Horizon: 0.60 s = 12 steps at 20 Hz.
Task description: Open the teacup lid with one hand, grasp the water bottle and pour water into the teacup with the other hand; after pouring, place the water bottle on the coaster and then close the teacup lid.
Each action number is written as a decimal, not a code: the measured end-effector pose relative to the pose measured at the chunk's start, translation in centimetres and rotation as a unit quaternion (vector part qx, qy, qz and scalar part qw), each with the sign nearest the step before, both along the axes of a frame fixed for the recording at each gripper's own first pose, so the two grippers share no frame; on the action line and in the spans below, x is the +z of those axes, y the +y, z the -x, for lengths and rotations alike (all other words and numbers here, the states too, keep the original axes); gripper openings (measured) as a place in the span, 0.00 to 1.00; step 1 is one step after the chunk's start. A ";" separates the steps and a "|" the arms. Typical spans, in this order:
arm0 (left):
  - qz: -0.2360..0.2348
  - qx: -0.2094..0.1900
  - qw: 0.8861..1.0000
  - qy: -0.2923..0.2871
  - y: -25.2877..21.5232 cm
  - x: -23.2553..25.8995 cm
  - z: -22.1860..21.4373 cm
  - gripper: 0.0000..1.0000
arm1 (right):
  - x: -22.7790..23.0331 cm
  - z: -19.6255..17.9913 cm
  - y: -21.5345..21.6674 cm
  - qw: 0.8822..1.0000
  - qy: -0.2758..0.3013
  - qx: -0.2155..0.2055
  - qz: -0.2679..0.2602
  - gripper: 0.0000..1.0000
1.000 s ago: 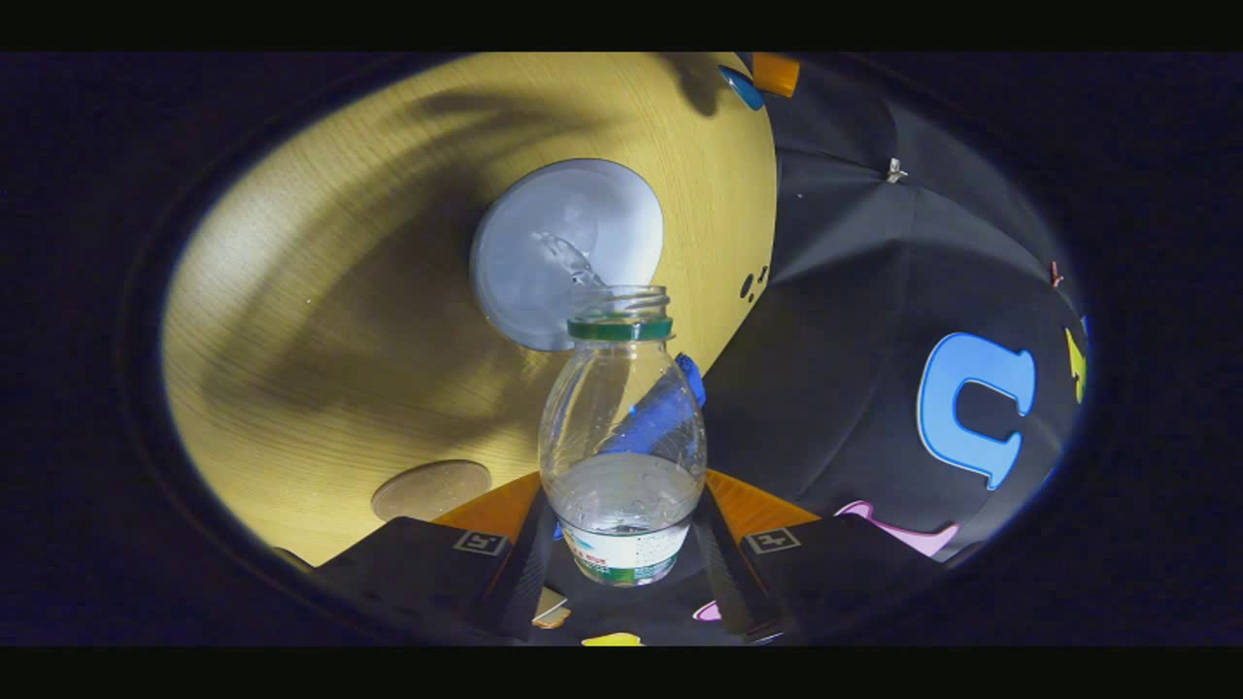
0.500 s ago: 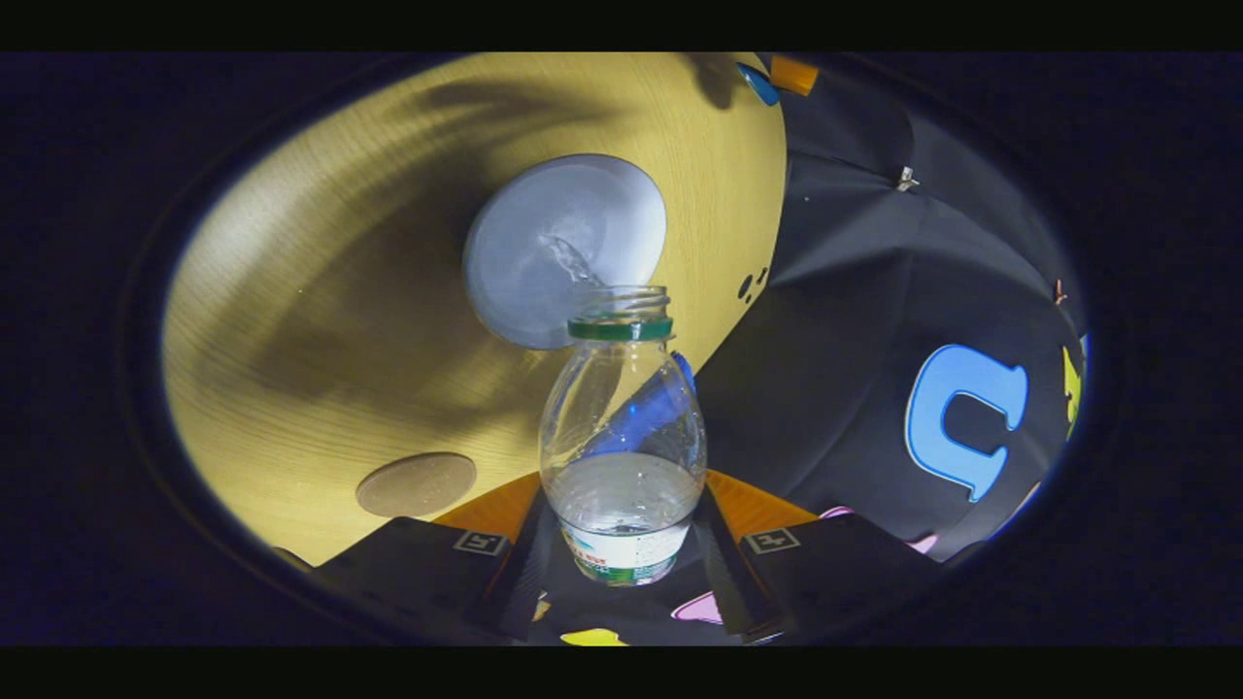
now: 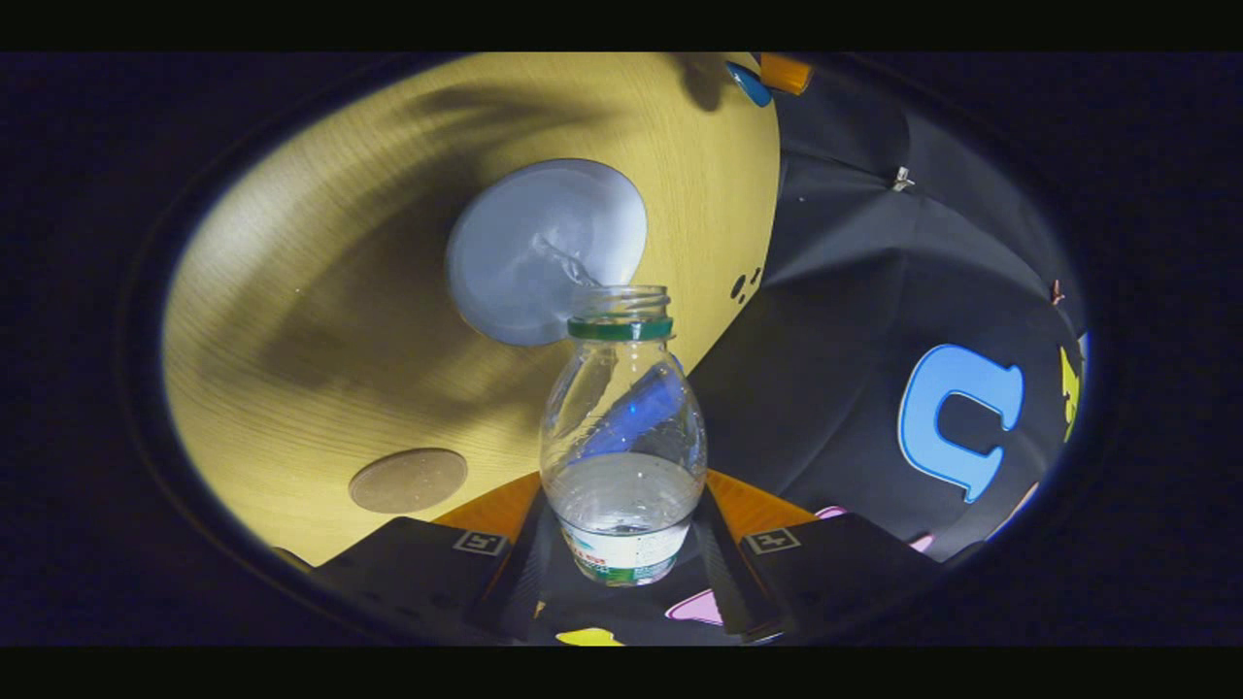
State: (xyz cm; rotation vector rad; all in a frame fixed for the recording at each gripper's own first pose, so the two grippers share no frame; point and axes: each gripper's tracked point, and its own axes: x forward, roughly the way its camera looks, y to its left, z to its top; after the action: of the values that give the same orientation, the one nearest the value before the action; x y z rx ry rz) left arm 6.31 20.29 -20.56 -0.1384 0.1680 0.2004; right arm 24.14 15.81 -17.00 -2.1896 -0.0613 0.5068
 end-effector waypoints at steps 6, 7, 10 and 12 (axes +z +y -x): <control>-0.003 0.002 1.000 0.000 -0.3 0.3 0.1 0.24 | 0.7 -0.2 0.5 1.000 -0.005 0.014 0.009 0.72; -0.004 0.003 1.000 0.000 -0.3 0.3 0.2 0.24 | 0.7 -0.1 0.6 1.000 -0.006 0.015 0.010 0.73; -0.017 0.006 1.000 -0.001 -0.3 0.7 0.3 0.26 | 0.8 -0.1 0.6 1.000 -0.007 0.017 0.010 0.72; -0.017 0.006 1.000 -0.003 -0.6 1.0 0.3 0.24 | 0.8 0.0 0.6 1.000 -0.008 0.018 0.012 0.70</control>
State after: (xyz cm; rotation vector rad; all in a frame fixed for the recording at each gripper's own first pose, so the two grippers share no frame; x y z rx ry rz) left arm 6.02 19.72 -19.57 -0.1063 0.1568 0.2148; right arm 24.18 16.42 -16.15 -2.2190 -0.1046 0.5122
